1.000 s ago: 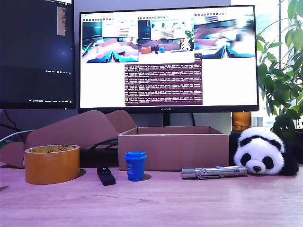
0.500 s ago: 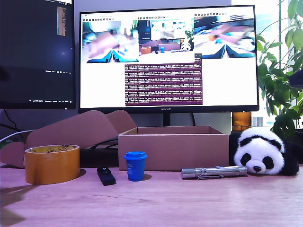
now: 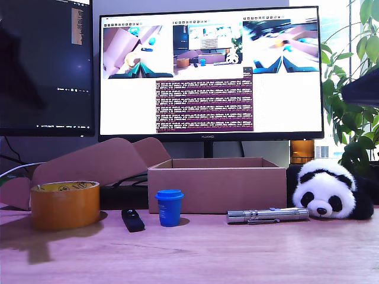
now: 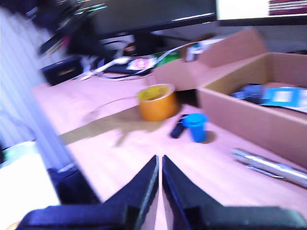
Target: Pick up the tape roll and place it inside the cardboard box
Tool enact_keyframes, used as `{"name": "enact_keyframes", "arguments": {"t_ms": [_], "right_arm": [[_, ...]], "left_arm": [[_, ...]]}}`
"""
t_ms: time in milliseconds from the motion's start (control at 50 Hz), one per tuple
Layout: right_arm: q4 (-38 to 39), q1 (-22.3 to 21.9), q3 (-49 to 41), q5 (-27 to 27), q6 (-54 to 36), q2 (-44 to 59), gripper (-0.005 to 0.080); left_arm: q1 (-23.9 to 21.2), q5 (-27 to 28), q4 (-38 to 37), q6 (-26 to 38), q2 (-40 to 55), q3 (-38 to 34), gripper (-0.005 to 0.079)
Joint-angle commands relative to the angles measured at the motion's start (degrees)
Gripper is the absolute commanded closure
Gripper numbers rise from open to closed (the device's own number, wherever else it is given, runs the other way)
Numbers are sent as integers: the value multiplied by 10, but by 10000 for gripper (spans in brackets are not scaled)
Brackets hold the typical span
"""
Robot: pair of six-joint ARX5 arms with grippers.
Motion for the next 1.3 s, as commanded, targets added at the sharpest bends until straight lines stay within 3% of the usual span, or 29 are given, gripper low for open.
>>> {"name": "enact_keyframes", "arguments": {"t_ms": [0, 200, 360, 680, 1280], "right_arm": [[6, 1, 2, 9, -2, -4, 765], [5, 1, 2, 11, -10, -4, 765], [3, 1, 2, 15, -19, -4, 765], [-2, 1, 2, 35, -20, -4, 765], [-7, 1, 2, 56, -20, -4, 765]], "left_arm": [[0, 8, -14, 20, 19, 17, 671], [-2, 11, -60, 105, 70, 53, 427], [-7, -13, -64, 114, 98, 53, 320], [-29, -25, -64, 141, 172, 53, 314], [-32, -50, -12, 156, 280, 53, 315]]}}
